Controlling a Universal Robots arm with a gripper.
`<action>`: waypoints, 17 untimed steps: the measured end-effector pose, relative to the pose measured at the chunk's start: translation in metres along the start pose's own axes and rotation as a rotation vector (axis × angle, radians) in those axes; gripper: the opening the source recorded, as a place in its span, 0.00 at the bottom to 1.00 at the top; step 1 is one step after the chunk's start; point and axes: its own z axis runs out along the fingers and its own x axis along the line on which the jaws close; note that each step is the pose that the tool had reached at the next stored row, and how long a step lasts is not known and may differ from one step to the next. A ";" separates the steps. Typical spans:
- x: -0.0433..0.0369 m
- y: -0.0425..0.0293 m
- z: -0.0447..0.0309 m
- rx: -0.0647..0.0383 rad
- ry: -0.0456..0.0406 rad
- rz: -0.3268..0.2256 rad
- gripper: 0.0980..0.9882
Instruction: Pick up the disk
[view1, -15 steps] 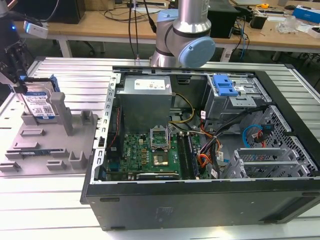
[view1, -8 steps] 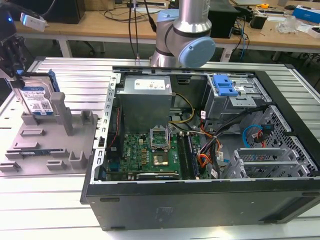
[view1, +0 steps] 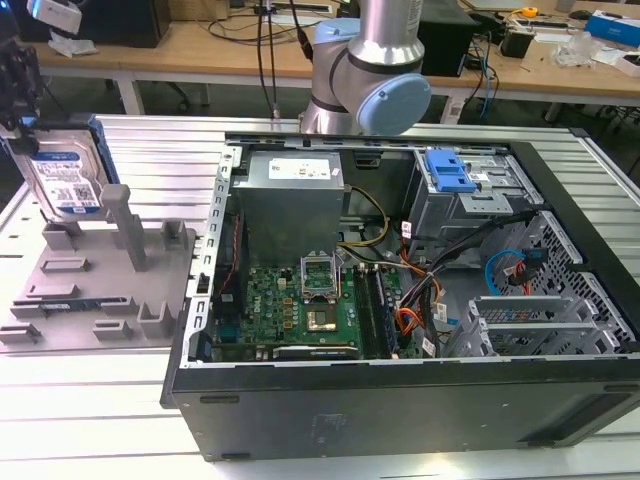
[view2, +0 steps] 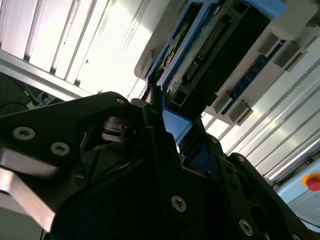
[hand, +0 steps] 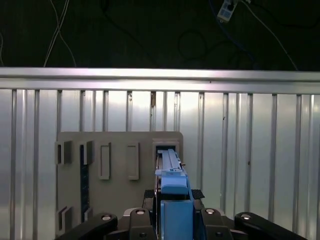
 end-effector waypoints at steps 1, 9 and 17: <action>0.0002 0.0001 -0.0049 0.000 -0.0011 0.000 0.30; 0.0020 0.0005 -0.0435 0.000 -0.0055 0.000 0.30; 0.0045 0.0012 -0.0965 0.000 -0.0078 0.000 0.30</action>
